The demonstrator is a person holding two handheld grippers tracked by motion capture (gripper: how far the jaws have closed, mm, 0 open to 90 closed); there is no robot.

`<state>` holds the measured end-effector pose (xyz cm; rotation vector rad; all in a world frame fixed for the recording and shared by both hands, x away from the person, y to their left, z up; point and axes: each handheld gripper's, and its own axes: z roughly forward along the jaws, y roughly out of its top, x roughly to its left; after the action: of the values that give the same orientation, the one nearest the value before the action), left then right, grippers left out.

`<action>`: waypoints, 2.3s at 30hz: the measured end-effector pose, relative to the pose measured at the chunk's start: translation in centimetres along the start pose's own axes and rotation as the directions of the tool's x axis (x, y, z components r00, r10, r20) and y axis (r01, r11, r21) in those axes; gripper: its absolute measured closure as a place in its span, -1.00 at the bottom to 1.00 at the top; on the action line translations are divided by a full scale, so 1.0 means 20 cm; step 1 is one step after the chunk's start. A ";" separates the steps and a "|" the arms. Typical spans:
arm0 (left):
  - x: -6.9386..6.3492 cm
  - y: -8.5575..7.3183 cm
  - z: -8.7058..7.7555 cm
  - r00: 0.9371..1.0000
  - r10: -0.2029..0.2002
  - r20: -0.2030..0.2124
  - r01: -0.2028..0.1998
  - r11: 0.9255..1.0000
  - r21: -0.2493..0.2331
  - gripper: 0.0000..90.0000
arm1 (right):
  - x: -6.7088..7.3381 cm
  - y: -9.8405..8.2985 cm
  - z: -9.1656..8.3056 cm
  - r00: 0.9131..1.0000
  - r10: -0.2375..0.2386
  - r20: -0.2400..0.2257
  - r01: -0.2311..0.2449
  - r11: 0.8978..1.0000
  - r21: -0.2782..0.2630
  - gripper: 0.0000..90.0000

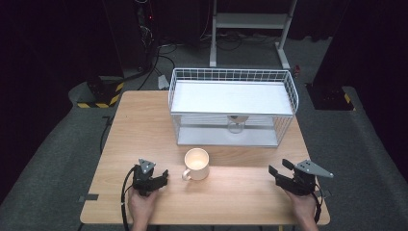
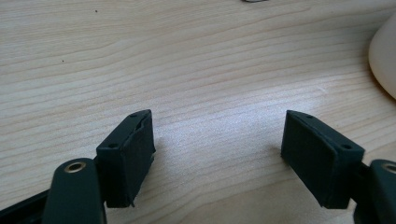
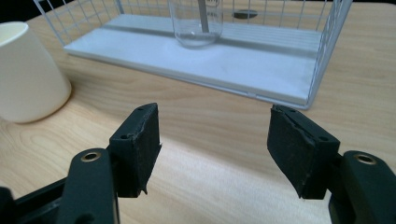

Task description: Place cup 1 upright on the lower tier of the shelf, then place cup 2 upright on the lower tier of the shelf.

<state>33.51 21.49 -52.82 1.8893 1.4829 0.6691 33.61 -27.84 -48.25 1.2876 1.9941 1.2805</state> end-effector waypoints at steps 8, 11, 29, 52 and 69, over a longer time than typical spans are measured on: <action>0.00 0.00 0.00 1.000 0.000 0.000 0.000 1.000 0.000 -0.43 | 0.00 -0.04 -0.02 1.000 0.012 0.006 -0.012 1.000 0.013 -0.23; 0.00 0.00 0.00 1.000 -0.003 -0.002 0.003 1.000 -0.002 -0.42 | 0.00 -0.05 -0.02 1.000 0.009 0.005 -0.009 1.000 0.021 -0.24; 0.00 0.00 0.00 1.000 -0.005 -0.003 0.005 1.000 -0.002 -0.42 | -0.03 -0.15 0.05 0.996 -0.031 0.088 0.021 0.993 0.116 -0.24; 0.00 0.00 0.00 1.000 -0.010 -0.002 0.010 1.000 -0.005 -0.41 | -0.10 -0.14 0.15 0.986 -0.056 0.159 0.013 0.965 0.262 -0.44; -0.02 0.04 -0.10 0.991 -0.014 0.133 0.016 1.000 -0.018 -0.71 | -0.09 -0.13 0.16 0.985 -0.057 0.164 0.012 0.965 0.262 -0.46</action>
<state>32.42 21.25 -50.81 1.8684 1.3998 0.5376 35.61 -28.41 -52.32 1.4219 2.1014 0.8794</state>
